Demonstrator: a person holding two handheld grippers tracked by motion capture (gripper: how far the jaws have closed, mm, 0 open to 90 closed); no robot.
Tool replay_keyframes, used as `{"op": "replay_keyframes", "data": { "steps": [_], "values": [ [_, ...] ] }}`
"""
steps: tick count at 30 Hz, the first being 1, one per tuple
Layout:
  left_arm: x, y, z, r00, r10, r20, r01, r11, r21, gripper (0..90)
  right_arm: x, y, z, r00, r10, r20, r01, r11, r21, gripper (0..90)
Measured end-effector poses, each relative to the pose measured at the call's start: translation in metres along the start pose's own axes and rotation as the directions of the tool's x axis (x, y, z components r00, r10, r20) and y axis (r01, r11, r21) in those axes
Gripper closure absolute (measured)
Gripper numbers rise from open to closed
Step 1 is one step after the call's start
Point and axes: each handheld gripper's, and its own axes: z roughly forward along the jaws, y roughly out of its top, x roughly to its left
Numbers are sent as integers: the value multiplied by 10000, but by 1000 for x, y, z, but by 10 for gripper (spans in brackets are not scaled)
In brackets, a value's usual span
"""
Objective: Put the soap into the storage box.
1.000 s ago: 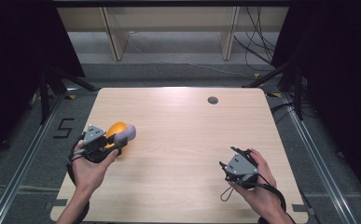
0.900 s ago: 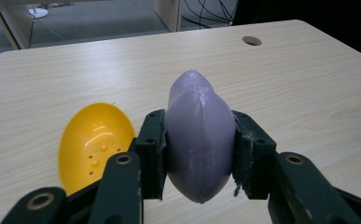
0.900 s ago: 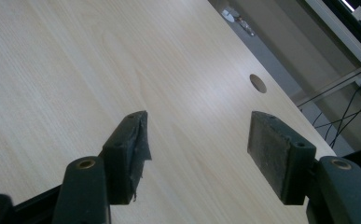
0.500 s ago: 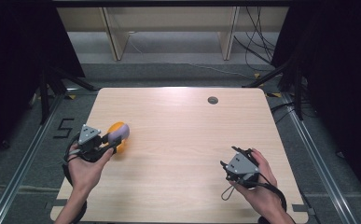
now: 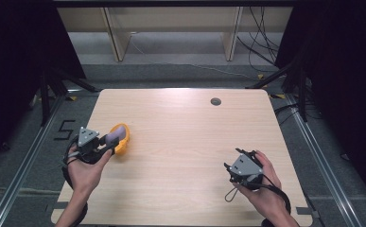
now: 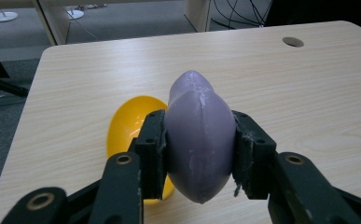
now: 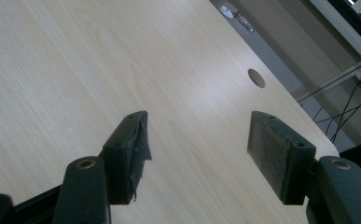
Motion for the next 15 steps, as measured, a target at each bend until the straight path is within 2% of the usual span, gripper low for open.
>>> {"op": "replay_keyframes", "data": {
  "steps": [1,9,11,15],
  "values": [
    [0,0,0,10000,-41,-52,41,10000,-27,591,-1,0,0,9999,-107,-12,107,9999,-42,390],
    [7,-1,2,9994,-241,-266,237,9996,-132,591,-1,0,1,10000,-85,11,85,10000,13,390],
    [9,-1,2,9991,-264,-346,258,9995,-160,590,-1,0,1,9998,-141,-133,142,9999,25,389],
    [10,-2,4,9985,-314,-448,305,9993,-205,590,-1,-1,2,9999,-107,-135,107,9999,38,389]
  ]
}}
